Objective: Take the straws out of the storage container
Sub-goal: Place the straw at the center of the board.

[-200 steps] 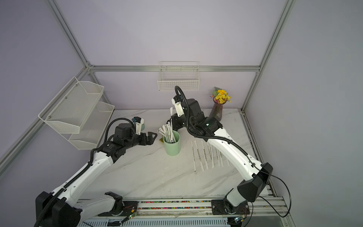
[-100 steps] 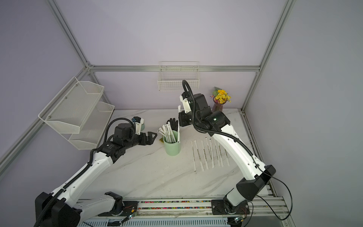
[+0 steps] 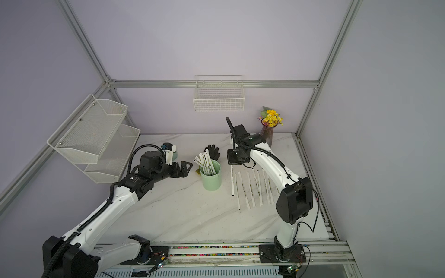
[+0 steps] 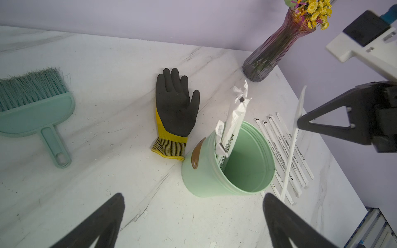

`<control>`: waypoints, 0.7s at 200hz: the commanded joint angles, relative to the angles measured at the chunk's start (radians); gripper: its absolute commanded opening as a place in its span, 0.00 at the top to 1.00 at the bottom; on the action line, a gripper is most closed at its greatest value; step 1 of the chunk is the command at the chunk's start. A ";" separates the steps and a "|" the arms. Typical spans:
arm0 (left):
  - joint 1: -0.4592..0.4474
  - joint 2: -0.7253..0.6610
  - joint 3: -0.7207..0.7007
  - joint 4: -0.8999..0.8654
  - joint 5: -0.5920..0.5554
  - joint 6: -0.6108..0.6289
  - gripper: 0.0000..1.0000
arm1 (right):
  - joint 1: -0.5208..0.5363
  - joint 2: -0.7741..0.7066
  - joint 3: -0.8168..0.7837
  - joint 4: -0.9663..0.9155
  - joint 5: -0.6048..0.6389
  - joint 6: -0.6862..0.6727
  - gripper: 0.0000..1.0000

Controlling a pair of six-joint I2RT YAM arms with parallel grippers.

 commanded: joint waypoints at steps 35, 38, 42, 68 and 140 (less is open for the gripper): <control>-0.003 -0.022 -0.008 0.037 0.003 0.000 0.00 | -0.011 0.138 -0.057 -0.022 -0.073 -0.006 1.00; -0.003 -0.022 -0.008 0.037 0.004 0.000 0.00 | -0.010 0.144 -0.059 -0.022 -0.075 -0.009 1.00; -0.003 -0.022 -0.008 0.037 0.005 0.000 0.00 | -0.011 0.151 -0.063 -0.018 -0.078 -0.011 1.00; -0.003 -0.022 -0.009 0.037 0.004 0.000 0.00 | -0.012 0.190 -0.076 -0.006 -0.080 -0.015 1.00; -0.003 -0.014 -0.009 0.039 0.005 0.000 0.00 | -0.023 0.253 -0.084 0.015 -0.089 -0.014 1.00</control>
